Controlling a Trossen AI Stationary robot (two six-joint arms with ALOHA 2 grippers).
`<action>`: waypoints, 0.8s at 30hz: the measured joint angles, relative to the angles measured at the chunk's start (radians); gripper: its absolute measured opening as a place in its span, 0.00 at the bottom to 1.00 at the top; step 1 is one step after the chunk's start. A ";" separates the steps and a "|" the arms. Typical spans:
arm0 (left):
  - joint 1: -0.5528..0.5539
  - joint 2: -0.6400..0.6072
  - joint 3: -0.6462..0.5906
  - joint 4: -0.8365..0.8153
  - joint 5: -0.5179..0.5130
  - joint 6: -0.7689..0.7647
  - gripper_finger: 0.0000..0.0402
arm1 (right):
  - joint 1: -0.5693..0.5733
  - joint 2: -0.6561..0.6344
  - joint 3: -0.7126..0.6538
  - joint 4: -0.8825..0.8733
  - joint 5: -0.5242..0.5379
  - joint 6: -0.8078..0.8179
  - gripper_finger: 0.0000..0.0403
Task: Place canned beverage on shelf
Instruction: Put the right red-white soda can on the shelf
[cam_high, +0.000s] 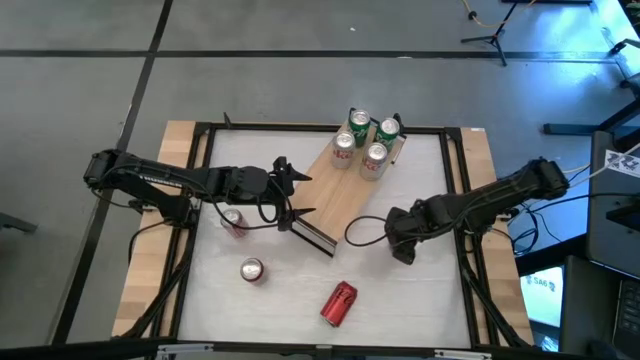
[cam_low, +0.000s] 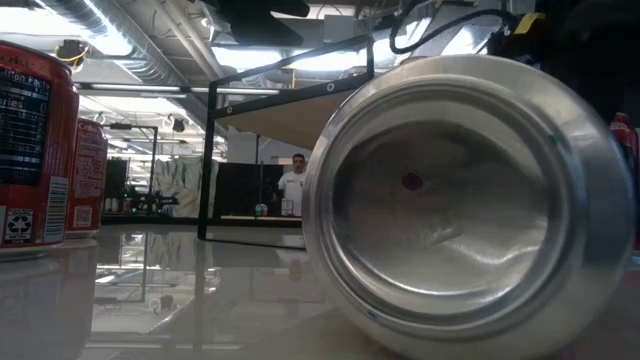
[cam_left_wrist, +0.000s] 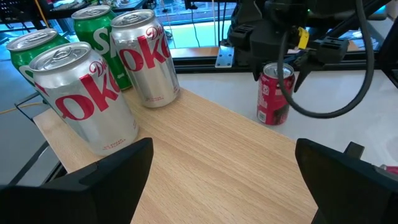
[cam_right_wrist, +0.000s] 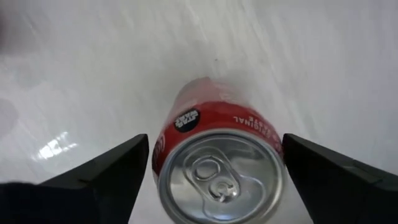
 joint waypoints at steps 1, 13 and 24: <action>0.000 0.000 0.000 0.000 0.000 0.000 0.96 | 0.000 -0.005 0.000 -0.001 0.002 -0.030 0.90; 0.000 0.000 0.000 0.000 0.000 0.000 0.96 | 0.000 -0.052 0.000 -0.007 0.018 -0.624 0.89; 0.000 0.000 0.000 0.000 0.000 0.000 0.96 | 0.000 -0.052 0.000 0.010 0.015 -0.899 0.89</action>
